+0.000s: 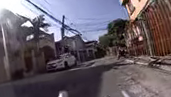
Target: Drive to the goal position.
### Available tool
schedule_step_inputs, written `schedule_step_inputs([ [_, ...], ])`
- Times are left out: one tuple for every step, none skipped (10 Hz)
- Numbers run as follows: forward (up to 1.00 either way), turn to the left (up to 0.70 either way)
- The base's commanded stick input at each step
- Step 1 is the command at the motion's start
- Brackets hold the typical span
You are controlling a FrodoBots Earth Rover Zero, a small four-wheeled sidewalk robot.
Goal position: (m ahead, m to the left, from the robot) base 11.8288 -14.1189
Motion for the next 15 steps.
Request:
schedule_step_inputs([
  [0.85,-0.34],
  [0.85,-0.14],
  [0.85,0.00],
  [0.85,0.00],
  [0.85,0.00],
  [0.85,0.00],
  [0.85,0.00],
  [0.85,0.00],
  [0.85,0.00],
  [0.85,0.00],
  [0.85,0.00],
  [0.85,0.00],
  [0.85,0.00],
  [0.85,0.00],
  [0.85,0.00],
])
